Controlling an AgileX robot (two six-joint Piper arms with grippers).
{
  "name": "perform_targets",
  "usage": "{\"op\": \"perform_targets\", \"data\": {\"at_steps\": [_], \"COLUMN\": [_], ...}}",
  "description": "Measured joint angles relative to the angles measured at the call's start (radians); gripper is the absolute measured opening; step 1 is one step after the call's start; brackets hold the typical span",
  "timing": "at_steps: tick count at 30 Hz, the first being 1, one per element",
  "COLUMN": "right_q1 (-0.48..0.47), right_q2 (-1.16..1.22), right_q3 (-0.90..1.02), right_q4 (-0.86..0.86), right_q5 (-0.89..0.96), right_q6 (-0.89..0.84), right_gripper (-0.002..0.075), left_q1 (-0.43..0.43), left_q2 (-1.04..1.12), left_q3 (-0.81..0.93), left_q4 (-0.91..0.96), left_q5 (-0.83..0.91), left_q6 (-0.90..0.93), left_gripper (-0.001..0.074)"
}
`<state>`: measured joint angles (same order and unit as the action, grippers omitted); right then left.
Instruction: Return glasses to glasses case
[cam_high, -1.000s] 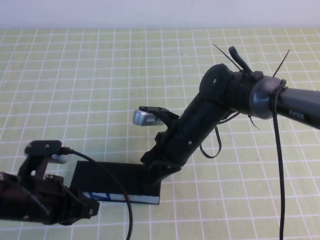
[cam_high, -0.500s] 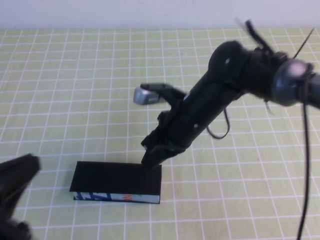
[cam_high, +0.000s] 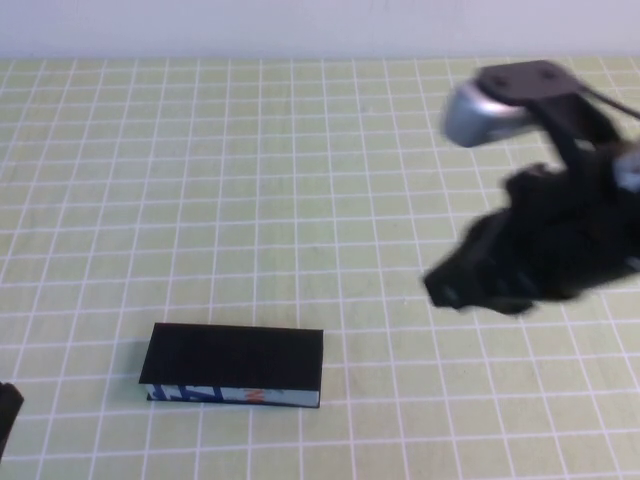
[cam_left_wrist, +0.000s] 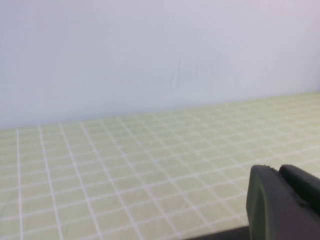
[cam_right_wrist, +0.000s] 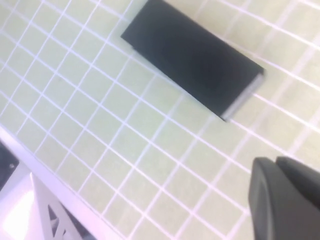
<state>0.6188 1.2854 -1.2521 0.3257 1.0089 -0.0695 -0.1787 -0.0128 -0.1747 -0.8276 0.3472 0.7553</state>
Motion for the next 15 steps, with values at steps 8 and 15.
{"op": "perform_targets", "data": {"at_steps": [8,15], "right_q1": [0.000,0.000], "right_q2": [-0.452,-0.759], "right_q3": [0.311,0.548], "right_q4": [-0.101,-0.142], "right_q5": [-0.064,-0.166], "right_q6": [0.139,0.185], "right_gripper": [-0.0016,-0.0016], "left_q1": [0.000,0.000], "left_q2": [0.000,0.000], "left_q3": [0.157,0.199], "left_q4": [0.011,0.009], "left_q5": [-0.176,-0.227], "left_q6": [-0.002,-0.002], "left_gripper": [-0.0001,-0.0001]}}
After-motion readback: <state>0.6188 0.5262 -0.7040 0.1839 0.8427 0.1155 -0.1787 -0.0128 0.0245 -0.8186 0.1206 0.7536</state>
